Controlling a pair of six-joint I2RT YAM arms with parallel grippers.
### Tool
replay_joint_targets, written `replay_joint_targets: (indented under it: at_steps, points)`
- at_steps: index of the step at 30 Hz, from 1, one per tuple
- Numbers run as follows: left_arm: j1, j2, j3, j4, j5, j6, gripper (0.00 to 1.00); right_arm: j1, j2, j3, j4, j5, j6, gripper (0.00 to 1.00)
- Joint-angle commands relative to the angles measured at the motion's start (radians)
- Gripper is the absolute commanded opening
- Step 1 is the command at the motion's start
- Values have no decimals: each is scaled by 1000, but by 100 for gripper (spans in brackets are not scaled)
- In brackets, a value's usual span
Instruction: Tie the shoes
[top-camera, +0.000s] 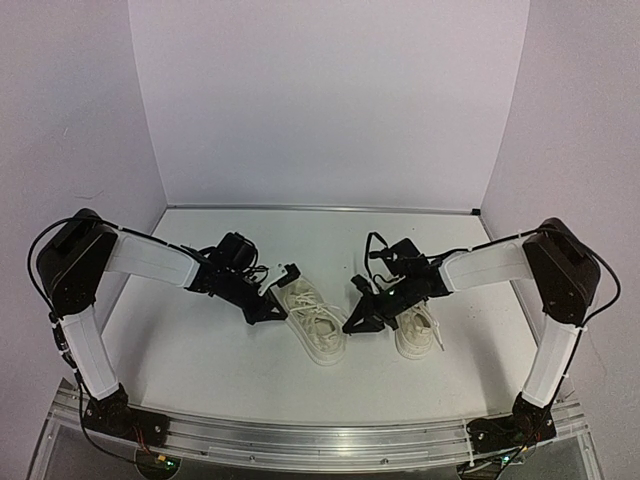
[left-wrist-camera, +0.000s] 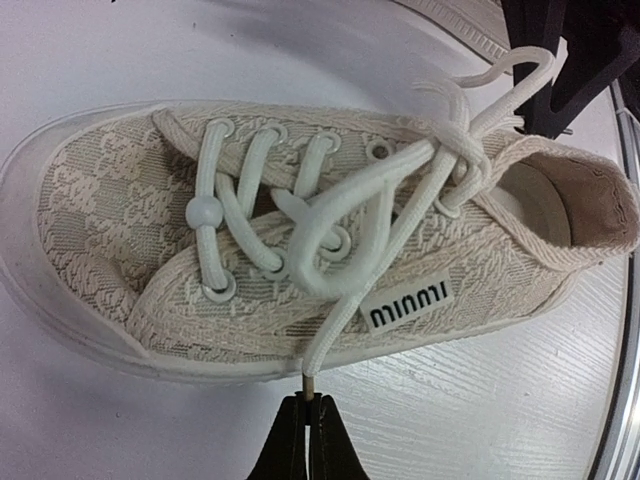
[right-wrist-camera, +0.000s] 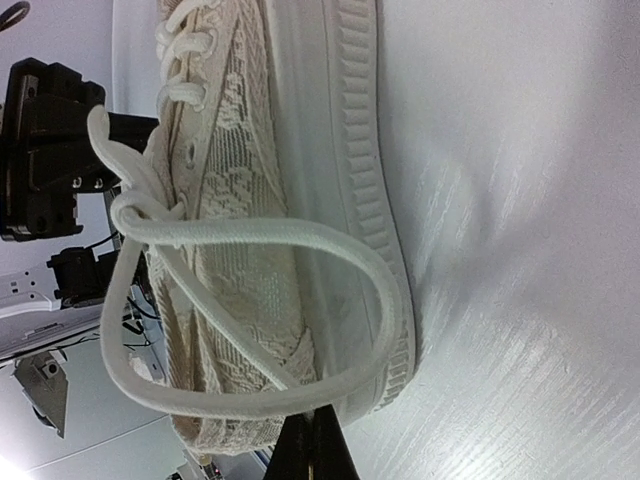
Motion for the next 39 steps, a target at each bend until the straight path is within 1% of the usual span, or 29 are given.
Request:
replay_joint_targets:
  at_steps: [1, 11, 19, 23, 27, 30, 31, 32, 33, 34, 36, 39]
  points:
    - [16, -56, -6, -33, -19, 11, 0, 0, -59, -27, -30, 28, -20, 0]
    - [28, -74, -9, -68, -37, 18, 0, -1, -77, -55, -64, 39, -39, 0]
    - [37, -93, 3, -105, -107, 19, 0, -1, -62, -31, -69, 39, -48, 0]
    - [39, -101, 19, -179, -103, 96, 0, 0, -55, -21, -74, 36, -56, 0]
    - [39, -116, 14, -246, -177, 179, 0, -1, -47, -13, -78, 35, -60, 0]
    - [40, -120, 13, -282, -219, 214, 0, 0, -41, -4, -80, 31, -62, 1]
    - [40, -122, 12, -288, -230, 221, 0, -1, -39, -1, -81, 30, -62, 3]
    - [40, -127, 9, -292, -237, 227, 0, -1, -39, 4, -82, 30, -63, 8]
    - [40, -132, 7, -297, -235, 232, 3, -1, -39, 9, -83, 27, -65, 13]
    - [40, -142, 7, -299, -225, 241, 7, -2, -40, 15, -85, 23, -67, 18]
    - [40, -173, 1, -290, -185, 255, 20, -4, -50, 31, -84, 7, -72, 23]
    - [40, -221, 7, -276, -135, 257, 34, -21, -79, 63, -84, -20, -75, 29]
